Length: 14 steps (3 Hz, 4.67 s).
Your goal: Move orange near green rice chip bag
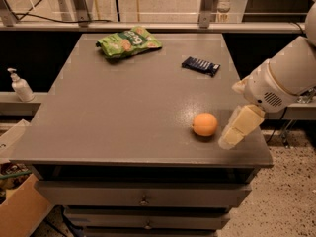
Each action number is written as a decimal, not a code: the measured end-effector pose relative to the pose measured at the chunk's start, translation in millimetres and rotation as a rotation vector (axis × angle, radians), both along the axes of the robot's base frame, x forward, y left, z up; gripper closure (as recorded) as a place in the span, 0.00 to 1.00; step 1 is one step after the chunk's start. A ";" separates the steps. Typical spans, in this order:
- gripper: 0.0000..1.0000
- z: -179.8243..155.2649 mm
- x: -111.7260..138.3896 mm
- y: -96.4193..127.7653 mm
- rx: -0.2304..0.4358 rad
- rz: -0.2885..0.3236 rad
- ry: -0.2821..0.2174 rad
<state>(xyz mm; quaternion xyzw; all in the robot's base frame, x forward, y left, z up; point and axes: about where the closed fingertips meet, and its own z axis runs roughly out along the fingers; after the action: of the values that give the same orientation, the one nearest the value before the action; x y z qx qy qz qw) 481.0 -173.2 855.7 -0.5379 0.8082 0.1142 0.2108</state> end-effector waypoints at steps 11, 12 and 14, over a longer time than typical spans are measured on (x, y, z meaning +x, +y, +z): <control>1.00 16.5 129.8 80.3 0.199 -0.094 -0.138; 1.00 26.5 191.4 99.4 0.210 -0.117 -0.187; 1.00 24.1 279.5 154.1 0.215 -0.128 -0.203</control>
Offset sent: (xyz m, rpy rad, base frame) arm 0.0015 0.0431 -0.0386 0.1124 0.0146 0.0229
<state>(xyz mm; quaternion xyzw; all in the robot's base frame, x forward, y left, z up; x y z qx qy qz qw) 760.4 -19.1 879.8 -0.4684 0.7986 0.1314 0.3544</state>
